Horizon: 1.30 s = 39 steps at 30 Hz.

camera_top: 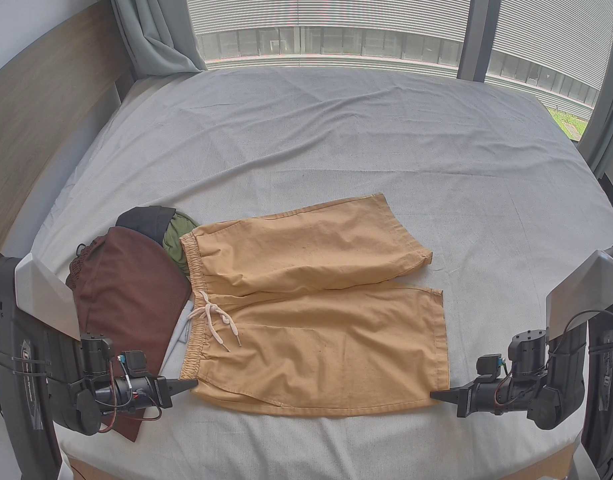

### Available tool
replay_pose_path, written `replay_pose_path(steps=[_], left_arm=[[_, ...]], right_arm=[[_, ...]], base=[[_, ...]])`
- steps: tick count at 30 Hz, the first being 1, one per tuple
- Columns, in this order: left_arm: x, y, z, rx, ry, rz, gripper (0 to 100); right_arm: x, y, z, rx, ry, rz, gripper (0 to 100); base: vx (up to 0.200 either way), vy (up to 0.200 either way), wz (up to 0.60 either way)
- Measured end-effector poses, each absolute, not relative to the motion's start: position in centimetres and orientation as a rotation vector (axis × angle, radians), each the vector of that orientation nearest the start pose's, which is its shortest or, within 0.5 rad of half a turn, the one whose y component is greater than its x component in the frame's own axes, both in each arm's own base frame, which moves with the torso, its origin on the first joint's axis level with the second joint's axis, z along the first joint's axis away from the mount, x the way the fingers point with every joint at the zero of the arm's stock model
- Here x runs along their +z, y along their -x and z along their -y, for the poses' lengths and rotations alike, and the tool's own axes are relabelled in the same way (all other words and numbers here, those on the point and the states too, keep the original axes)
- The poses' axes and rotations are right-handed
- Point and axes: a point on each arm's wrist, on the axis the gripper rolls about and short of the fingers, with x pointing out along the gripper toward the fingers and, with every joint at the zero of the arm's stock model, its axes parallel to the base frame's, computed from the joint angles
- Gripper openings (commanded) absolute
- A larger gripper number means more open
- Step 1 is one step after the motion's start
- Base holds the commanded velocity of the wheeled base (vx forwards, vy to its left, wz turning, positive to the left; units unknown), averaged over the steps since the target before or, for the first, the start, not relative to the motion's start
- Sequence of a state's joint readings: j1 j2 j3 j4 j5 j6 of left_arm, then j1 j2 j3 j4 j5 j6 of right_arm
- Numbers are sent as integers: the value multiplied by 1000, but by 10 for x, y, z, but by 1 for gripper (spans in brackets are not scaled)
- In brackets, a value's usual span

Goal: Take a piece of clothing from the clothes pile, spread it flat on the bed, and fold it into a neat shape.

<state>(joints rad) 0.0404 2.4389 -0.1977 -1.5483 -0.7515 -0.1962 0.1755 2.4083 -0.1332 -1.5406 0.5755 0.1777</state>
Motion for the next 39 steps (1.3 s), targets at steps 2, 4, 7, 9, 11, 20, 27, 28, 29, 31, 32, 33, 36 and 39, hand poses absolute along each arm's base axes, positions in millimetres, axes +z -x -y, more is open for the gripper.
replay_pose_path(steps=[2, 4, 7, 9, 11, 20, 27, 28, 29, 31, 32, 33, 36, 39], left_arm=[[-50, -249, 5, -638, 462, -732, 0], [-48, -245, 5, -644, 464, -738, 0], [-47, -239, 2, -648, 456, -740, 0], [-46, -237, 0, -661, 443, -735, 0], [-46, -235, -2, -665, 437, -731, 0], [-46, -227, -6, -682, 420, -735, 0], [-44, -228, -7, -708, 408, -715, 0], [-43, -229, -7, -706, 414, -711, 0], [-42, -230, -7, -702, 426, -709, 0], [-38, -233, -6, -694, 457, -706, 0], [-35, -234, -5, -689, 477, -705, 0], [-32, -235, -5, -686, 495, -703, 0], [-21, -239, -1, -683, 546, -689, 0], [-8, -243, 3, -693, 571, -661, 0]], right_arm=[[-47, -231, -54, 651, -310, -811, 0], [-45, -229, -54, 653, -309, -816, 0], [-44, -225, -54, 654, -306, -821, 0], [-43, -225, -53, 661, -291, -815, 0], [-42, -224, -52, 664, -279, -810, 0], [-41, -214, -49, 690, -207, -814, 0], [-37, -217, -50, 707, -196, -784, 0], [-36, -218, -51, 713, -196, -771, 0], [-34, -220, -51, 722, -198, -759, 0], [-30, -223, -52, 737, -200, -735, 0], [-28, -224, -53, 742, -203, -723, 0], [-27, -226, -53, 746, -205, -714, 0], [-20, -229, -54, 751, -220, -687, 0], [-12, -233, -56, 752, -242, -655, 0]], base=[[0, 0, 0], [0, 0, 0], [0, 0, 0], [0, 0, 0], [0, 0, 0], [0, 0, 0], [0, 0, 0], [0, 0, 0], [0, 0, 0], [0, 0, 0], [0, 0, 0], [0, 0, 0], [0, 0, 0], [0, 0, 0]])
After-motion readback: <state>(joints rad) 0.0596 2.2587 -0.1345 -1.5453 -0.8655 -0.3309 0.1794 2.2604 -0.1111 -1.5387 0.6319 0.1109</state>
